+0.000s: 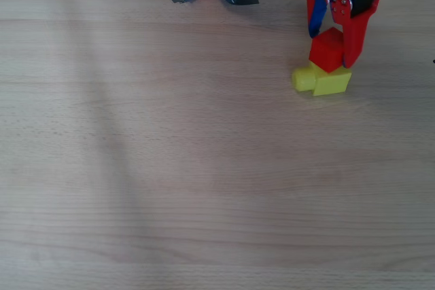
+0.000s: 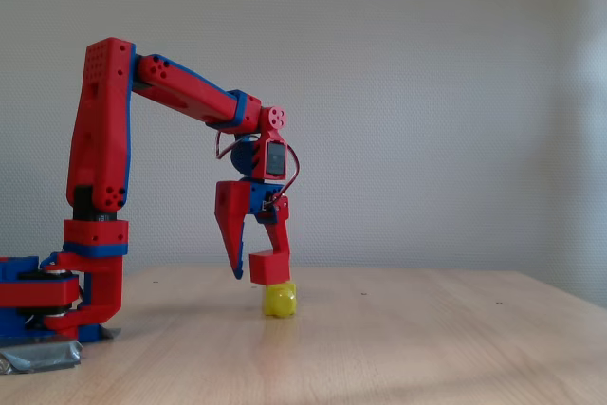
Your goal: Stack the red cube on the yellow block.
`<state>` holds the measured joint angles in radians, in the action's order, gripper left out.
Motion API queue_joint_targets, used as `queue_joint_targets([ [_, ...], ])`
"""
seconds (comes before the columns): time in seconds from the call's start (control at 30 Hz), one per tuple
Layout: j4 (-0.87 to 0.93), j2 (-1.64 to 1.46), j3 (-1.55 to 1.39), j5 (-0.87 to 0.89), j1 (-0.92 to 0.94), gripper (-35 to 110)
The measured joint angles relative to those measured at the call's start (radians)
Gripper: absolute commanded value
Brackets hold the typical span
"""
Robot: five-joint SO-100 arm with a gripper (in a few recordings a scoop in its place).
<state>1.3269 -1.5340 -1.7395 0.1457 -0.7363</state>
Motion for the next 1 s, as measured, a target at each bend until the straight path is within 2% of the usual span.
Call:
queue_joint_targets([
  [1.0, -0.011, -0.005, 0.081, 0.015, 0.000, 34],
])
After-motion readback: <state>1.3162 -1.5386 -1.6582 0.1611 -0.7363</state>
